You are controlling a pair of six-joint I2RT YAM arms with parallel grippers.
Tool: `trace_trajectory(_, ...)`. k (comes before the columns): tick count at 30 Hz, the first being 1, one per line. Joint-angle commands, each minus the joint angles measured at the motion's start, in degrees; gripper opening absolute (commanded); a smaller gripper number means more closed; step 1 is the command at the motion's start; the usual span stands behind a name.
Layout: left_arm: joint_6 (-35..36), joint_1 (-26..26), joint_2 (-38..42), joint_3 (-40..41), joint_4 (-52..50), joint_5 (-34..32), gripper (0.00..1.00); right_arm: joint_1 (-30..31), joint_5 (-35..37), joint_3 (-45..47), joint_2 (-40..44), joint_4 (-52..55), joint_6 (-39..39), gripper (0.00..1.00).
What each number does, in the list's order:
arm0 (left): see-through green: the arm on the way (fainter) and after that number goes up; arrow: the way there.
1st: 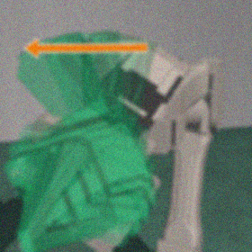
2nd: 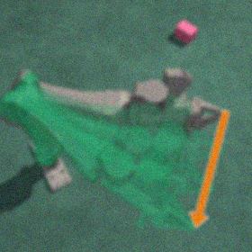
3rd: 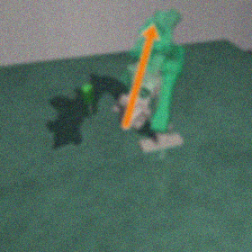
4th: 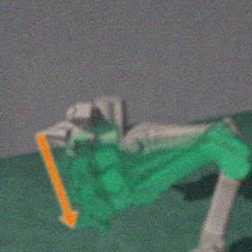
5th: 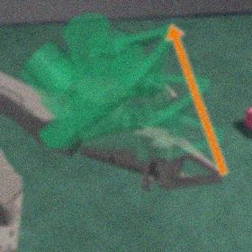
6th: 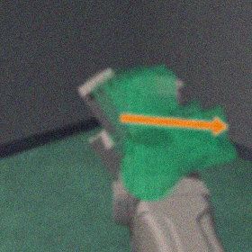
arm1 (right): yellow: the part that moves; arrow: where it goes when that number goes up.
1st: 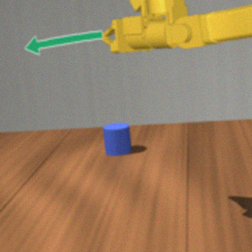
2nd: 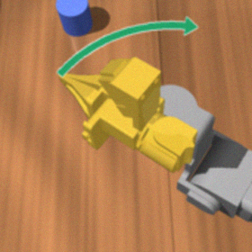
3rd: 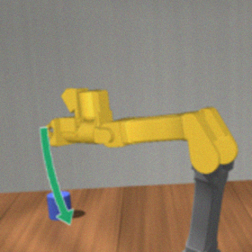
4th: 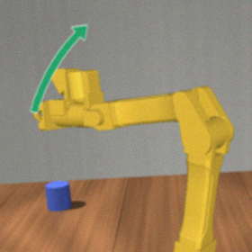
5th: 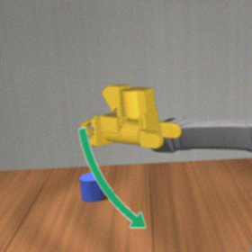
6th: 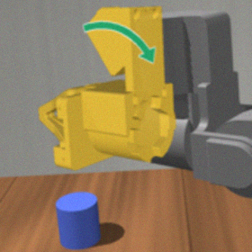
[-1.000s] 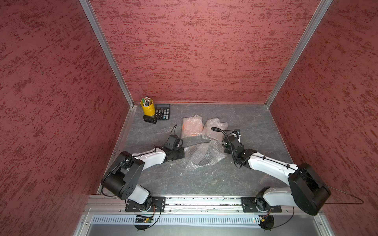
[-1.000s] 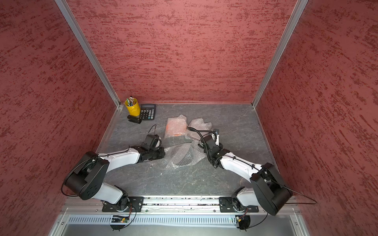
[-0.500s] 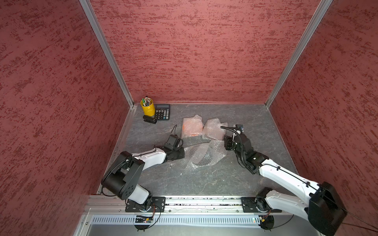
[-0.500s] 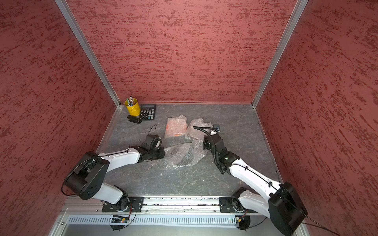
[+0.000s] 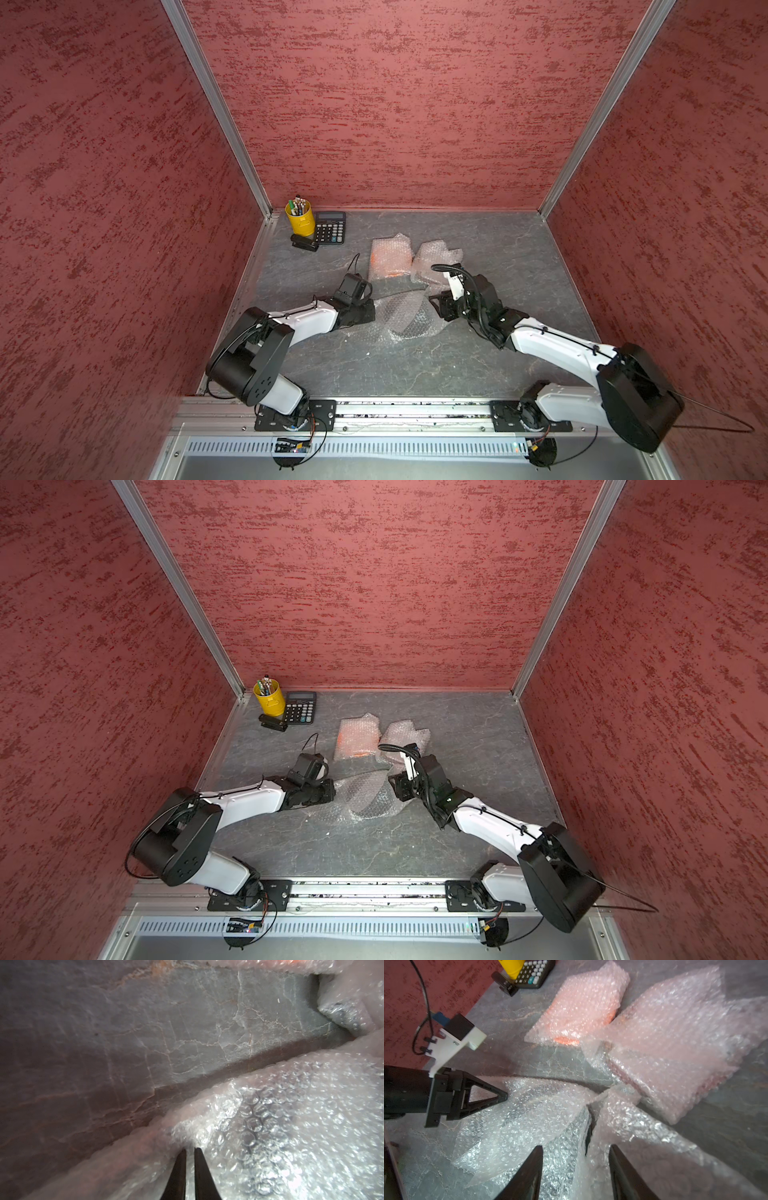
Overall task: Unpack dinner plates from bubble wrap
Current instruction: Unwrap the bubble wrap at the center of the board.
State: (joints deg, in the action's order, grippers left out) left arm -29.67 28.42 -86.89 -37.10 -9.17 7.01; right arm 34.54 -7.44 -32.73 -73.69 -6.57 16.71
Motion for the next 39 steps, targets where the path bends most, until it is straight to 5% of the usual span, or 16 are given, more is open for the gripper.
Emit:
trace_trajectory(1, 1.17, 0.62, -1.18, 0.23, -4.05, -0.72, 0.12, -0.09, 2.14, -0.53, -1.64, -0.18, 1.34, 0.51)
trace_trajectory(16, 2.71, 2.92, 1.21, -2.68, -7.73, -2.53, 0.16, -0.09, 10.25, -2.83, -10.9, 2.79, 2.8, 0.41)
trace_trajectory(23, 5.06, 5.6, 6.61, -6.24, -12.55, -4.78, 0.35, -0.09, 10.05, -3.11, -12.95, 1.75, 3.24, 0.4)
trace_trajectory(30, 10.03, 11.9, 10.29, -9.33, -13.68, -7.64, 0.51, -0.09, 9.95, -2.96, -14.01, 0.83, 3.79, 0.4)
trace_trajectory(39, 19.88, 23.54, 9.34, -10.89, -10.57, -13.94, 0.53, -0.09, 9.21, -3.06, -15.51, -0.37, 4.78, 0.4)
